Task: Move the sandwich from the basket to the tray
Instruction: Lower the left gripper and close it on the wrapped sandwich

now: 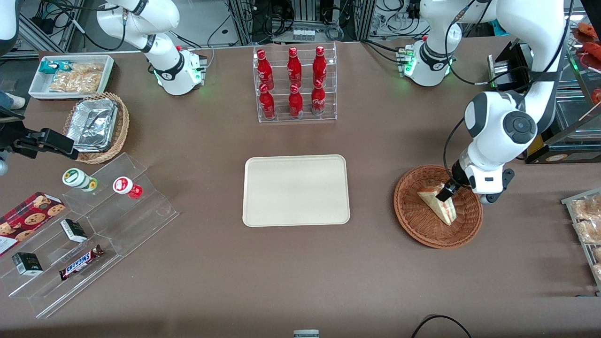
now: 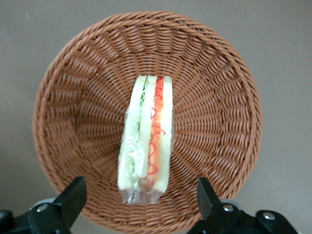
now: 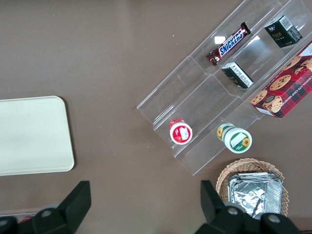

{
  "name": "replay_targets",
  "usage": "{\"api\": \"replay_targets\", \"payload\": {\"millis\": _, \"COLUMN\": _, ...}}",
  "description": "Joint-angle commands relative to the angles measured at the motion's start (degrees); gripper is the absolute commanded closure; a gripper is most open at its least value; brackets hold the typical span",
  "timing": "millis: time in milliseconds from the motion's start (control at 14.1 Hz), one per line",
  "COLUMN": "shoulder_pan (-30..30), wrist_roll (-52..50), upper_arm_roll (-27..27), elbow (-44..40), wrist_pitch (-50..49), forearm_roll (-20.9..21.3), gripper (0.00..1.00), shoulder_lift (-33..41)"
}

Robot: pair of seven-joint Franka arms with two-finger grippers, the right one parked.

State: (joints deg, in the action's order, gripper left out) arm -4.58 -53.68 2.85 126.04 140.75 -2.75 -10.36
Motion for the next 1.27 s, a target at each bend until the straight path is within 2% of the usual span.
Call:
{"api": "replay_targets", "payload": {"millis": 0, "shoulder_pan": -0.61, "wrist_roll": -4.14, "upper_arm_roll": -0.13, "elbow": -0.45, "wrist_pitch": 3.81, "forearm_roll": -1.90, "gripper": 0.00, "shoulder_lift": -2.90}}
{"api": "replay_targets", "payload": {"millis": 283, "shoulder_pan": -0.61, "wrist_roll": -3.19, "upper_arm_roll": -0.13, "elbow": -0.10, "wrist_pitch": 5.23, "forearm_roll": -1.65, "gripper": 0.00, "shoulder_lift": -5.98}}
{"api": "replay_targets", "payload": {"millis": 354, "shoulder_pan": -0.61, "wrist_roll": -2.66, "upper_arm_roll": -0.13, "elbow": -0.18, "wrist_pitch": 5.32, "forearm_roll": -1.47, "gripper": 0.11, "shoulder_lift": -6.77}}
{"api": "replay_targets", "payload": {"millis": 424, "shoulder_pan": -0.61, "wrist_roll": -1.87, "upper_arm_roll": -0.13, "elbow": -0.10, "wrist_pitch": 5.32, "forearm_roll": -1.47, "gripper": 0.32, "shoulder_lift": -6.87}}
{"api": "replay_targets", "payload": {"millis": 566, "shoulder_pan": -0.61, "wrist_roll": 0.41, "upper_arm_roll": -0.13, "elbow": -0.27, "wrist_pitch": 4.80, "forearm_roll": -1.29, "gripper": 0.81, "shoulder_lift": -6.69}}
{"api": "replay_targets", "payload": {"millis": 636, "shoulder_pan": -0.61, "wrist_roll": 1.29, "upper_arm_roll": -0.13, "elbow": -0.36, "wrist_pitch": 4.45, "forearm_roll": -1.20, "gripper": 0.89, "shoulder_lift": -6.26}}
{"api": "replay_targets", "payload": {"millis": 778, "shoulder_pan": -0.61, "wrist_roll": 1.56, "upper_arm_roll": -0.13, "elbow": -1.14, "wrist_pitch": 1.48, "forearm_roll": -1.20, "gripper": 0.93, "shoulder_lift": -4.25}}
{"api": "replay_targets", "payload": {"millis": 990, "shoulder_pan": -2.26, "wrist_roll": 2.78, "upper_arm_roll": 0.22, "elbow": -8.85, "wrist_pitch": -13.69, "forearm_roll": -1.12, "gripper": 0.96, "shoulder_lift": -2.65}}
{"api": "replay_targets", "payload": {"millis": 1131, "shoulder_pan": -5.26, "wrist_roll": 11.71, "upper_arm_roll": 0.22, "elbow": -13.52, "wrist_pitch": -21.37, "forearm_roll": -0.24, "gripper": 0.96, "shoulder_lift": -3.96}}
{"api": "replay_targets", "payload": {"millis": 1202, "shoulder_pan": -6.74, "wrist_roll": 15.93, "upper_arm_roll": 0.22, "elbow": -14.59, "wrist_pitch": -21.92, "forearm_roll": 0.63, "gripper": 0.96, "shoulder_lift": -4.49}}
